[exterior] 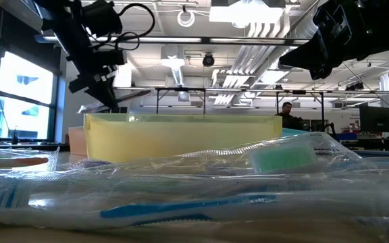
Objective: Pick & Place Toothbrushes
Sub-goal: Put the purple toothbrush into the orange bin
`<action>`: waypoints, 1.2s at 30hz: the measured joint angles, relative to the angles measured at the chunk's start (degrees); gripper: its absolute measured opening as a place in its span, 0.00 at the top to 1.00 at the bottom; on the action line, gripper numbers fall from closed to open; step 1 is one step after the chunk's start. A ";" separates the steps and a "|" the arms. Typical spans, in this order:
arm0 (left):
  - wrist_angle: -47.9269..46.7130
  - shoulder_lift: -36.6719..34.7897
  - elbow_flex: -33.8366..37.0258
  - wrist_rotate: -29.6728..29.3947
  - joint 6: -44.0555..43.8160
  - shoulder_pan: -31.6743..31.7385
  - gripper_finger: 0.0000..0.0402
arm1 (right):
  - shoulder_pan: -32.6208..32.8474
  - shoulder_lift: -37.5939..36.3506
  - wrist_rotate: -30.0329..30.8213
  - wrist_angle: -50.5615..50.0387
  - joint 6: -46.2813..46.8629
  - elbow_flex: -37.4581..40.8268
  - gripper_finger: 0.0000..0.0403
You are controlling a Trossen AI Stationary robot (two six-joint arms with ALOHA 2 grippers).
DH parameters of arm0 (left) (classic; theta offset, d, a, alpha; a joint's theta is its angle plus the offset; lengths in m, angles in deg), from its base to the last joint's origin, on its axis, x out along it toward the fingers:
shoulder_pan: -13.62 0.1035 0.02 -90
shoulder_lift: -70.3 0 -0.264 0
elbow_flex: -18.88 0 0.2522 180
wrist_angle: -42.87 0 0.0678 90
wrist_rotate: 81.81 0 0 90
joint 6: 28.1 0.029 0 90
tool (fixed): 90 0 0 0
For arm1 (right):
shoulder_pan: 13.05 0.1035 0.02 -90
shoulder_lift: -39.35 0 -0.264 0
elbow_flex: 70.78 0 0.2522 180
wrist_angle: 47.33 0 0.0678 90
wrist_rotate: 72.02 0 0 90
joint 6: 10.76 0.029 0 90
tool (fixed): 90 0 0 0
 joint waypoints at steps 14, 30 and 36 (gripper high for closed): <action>9.43 0.02 5.60 9.97 2.35 10.80 0.95 | 0.00 0.01 0.02 0.00 0.00 0.00 0.99; 13.67 7.81 7.66 12.92 1.84 12.87 0.93 | 0.00 0.00 0.02 0.00 0.00 0.00 0.99; 15.40 11.10 7.66 12.90 1.82 12.87 0.87 | 0.00 0.02 0.02 -0.26 0.00 0.00 0.99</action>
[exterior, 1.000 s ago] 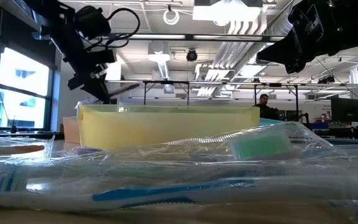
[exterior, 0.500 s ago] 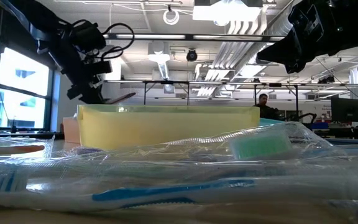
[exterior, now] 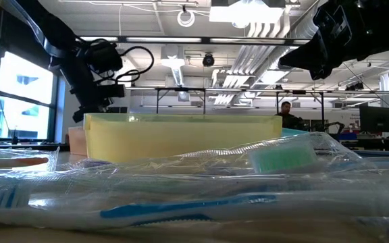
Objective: Pick & Place Toothbrushes
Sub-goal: Put the purple toothbrush into the orange bin, then put the blue toothbrush into the blue bin
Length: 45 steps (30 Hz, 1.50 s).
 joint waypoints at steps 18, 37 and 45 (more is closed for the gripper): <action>0.71 0.55 0.00 -0.20 -5.39 -0.02 0.80 | -0.02 0.00 1.53 -1.45 0.00 0.00 0.99; 0.47 -2.97 -0.02 0.21 -9.73 -0.04 0.92 | 0.00 0.00 1.51 -1.43 0.20 0.00 0.99; -1.00 -9.97 -0.07 2.54 -12.28 -0.50 0.99 | 0.00 -0.02 1.51 -1.43 0.19 0.00 0.99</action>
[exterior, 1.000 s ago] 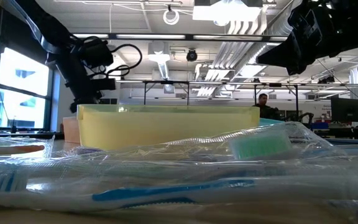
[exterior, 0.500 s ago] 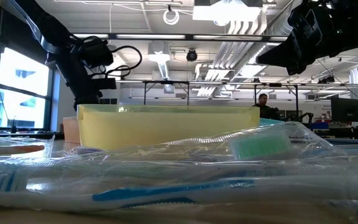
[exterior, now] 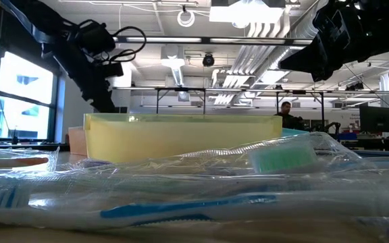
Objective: Pick & Place Toothbrushes
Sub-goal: Put the blue toothbrush into the blue bin
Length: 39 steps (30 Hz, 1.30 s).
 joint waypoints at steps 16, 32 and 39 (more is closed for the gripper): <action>-1.63 -5.54 0.00 0.21 -4.37 -11.77 0.99 | 0.00 0.02 0.00 0.00 -0.15 0.00 0.99; -6.37 -16.53 0.01 0.15 -10.80 -24.04 0.99 | -0.02 0.02 0.00 0.00 -0.17 0.00 0.99; -6.29 -19.32 0.00 0.13 -12.84 -28.82 0.99 | -0.02 0.02 0.00 0.00 -0.19 0.00 0.99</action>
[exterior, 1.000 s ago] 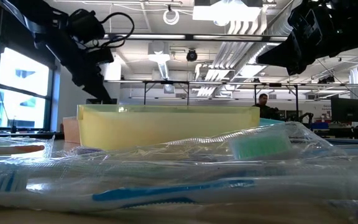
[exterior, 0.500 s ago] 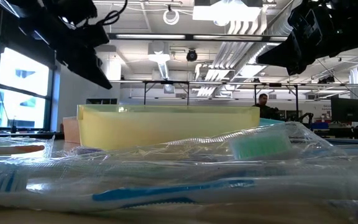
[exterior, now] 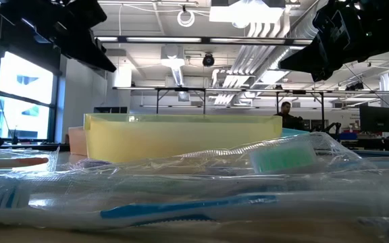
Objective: Pick & Place Toothbrushes
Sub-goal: Put the blue toothbrush into the blue bin
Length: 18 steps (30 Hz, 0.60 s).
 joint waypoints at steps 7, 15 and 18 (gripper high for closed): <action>0.04 -0.08 0.00 0.00 -3.40 -3.06 0.99 | 0.00 0.00 0.00 0.00 0.00 0.00 0.99; 0.07 -0.08 0.02 -0.35 -3.46 -2.98 0.99 | 0.02 0.00 0.00 0.00 0.00 0.00 0.99; 0.07 -0.07 0.01 -0.35 -4.05 -2.98 0.99 | 0.00 0.00 0.00 0.00 0.00 0.00 0.99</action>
